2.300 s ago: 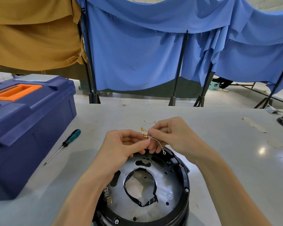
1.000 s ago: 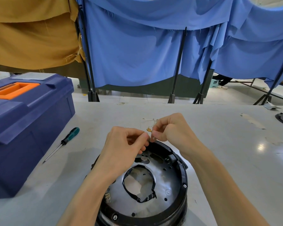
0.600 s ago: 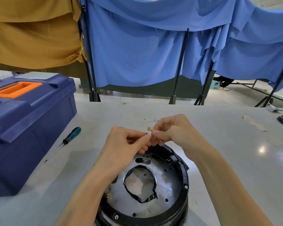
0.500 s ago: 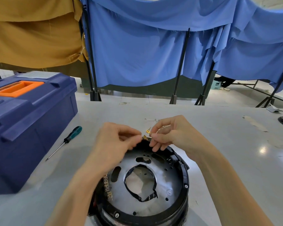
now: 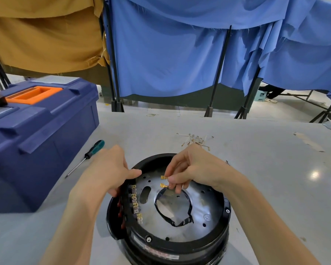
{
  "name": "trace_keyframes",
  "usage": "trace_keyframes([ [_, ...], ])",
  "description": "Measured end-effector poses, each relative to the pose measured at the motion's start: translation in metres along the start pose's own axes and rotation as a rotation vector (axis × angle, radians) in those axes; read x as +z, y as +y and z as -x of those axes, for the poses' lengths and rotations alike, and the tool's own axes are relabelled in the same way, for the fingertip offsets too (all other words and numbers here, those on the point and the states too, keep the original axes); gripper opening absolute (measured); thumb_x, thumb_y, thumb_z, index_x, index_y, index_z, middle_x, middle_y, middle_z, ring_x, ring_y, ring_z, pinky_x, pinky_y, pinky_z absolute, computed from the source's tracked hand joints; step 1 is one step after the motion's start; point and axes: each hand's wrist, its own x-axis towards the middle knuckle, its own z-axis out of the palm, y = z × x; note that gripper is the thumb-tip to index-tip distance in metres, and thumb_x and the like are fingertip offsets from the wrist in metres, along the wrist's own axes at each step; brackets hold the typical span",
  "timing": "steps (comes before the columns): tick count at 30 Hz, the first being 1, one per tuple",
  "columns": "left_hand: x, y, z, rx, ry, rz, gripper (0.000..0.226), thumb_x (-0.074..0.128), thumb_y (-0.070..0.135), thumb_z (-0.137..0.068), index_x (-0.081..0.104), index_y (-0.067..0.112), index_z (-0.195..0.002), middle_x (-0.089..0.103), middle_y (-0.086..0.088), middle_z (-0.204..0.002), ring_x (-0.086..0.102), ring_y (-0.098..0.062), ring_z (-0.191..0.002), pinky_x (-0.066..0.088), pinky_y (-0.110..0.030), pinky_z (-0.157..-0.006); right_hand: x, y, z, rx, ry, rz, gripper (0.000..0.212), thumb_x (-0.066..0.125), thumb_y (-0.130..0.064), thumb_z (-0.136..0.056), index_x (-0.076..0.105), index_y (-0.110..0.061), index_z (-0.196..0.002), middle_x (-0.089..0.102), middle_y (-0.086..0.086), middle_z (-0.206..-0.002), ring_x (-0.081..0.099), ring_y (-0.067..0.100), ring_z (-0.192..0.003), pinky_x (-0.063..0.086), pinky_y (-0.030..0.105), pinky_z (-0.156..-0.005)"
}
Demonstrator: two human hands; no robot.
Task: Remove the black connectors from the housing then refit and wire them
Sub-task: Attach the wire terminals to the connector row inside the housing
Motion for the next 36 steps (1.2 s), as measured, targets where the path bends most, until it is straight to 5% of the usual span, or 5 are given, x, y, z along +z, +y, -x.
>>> trace_keyframes([
  [4, 0.009, 0.005, -0.002, 0.063, 0.063, 0.110, 0.028, 0.075, 0.038, -0.081, 0.069, 0.012, -0.073, 0.060, -0.001, -0.039, 0.064, -0.022, -0.039, 0.054, -0.027, -0.054, -0.004, 0.001, 0.001, 0.008, -0.016, 0.018, 0.006, 0.069, 0.004, -0.080, 0.070, 0.003, -0.086, 0.073, 0.017, -0.071, 0.067, 0.021, -0.057, 0.051, 0.021, -0.056],
  [10, 0.017, 0.012, -0.002, 0.165, -0.011, 0.293, 0.016, 0.080, 0.029, -0.078, 0.073, 0.015, -0.080, 0.072, -0.009, -0.063, 0.071, -0.023, -0.058, 0.062, -0.036, -0.063, -0.012, 0.000, 0.004, 0.036, -0.016, 0.083, 0.006, 0.069, 0.000, -0.080, 0.072, -0.001, -0.085, 0.074, 0.014, -0.072, 0.069, 0.019, -0.061, 0.052, 0.021, -0.058],
  [21, 0.021, 0.009, -0.003, 0.121, -0.137, 0.089, 0.046, 0.058, 0.038, -0.094, 0.058, 0.002, -0.066, 0.065, -0.009, -0.048, 0.062, -0.023, -0.040, 0.048, -0.023, -0.043, 0.010, 0.003, -0.005, 0.050, 0.074, 0.074, 0.006, 0.075, -0.007, -0.080, 0.072, -0.001, -0.079, 0.071, 0.011, -0.065, 0.064, 0.016, -0.054, 0.047, 0.017, -0.051],
  [27, 0.022, 0.009, -0.003, 0.135, -0.179, 0.026, 0.046, 0.051, 0.039, -0.097, 0.053, 0.004, -0.068, 0.064, -0.010, -0.051, 0.058, -0.022, -0.039, 0.048, -0.023, -0.044, 0.016, 0.005, -0.013, 0.105, 0.126, 0.085, 0.003, 0.071, -0.001, -0.081, 0.071, 0.001, -0.079, 0.070, 0.015, -0.066, 0.065, 0.020, -0.058, 0.049, 0.027, -0.058],
  [36, 0.023, 0.007, -0.005, 0.154, -0.169, -0.006, 0.044, 0.052, 0.037, -0.097, 0.052, 0.006, -0.066, 0.055, -0.004, -0.045, 0.055, -0.020, -0.038, 0.046, -0.024, -0.045, 0.020, 0.004, -0.014, 0.133, 0.105, -0.013, 0.014, 0.069, 0.004, -0.080, 0.070, -0.006, -0.071, 0.067, 0.012, -0.063, 0.060, 0.012, -0.048, 0.045, 0.019, -0.049],
])
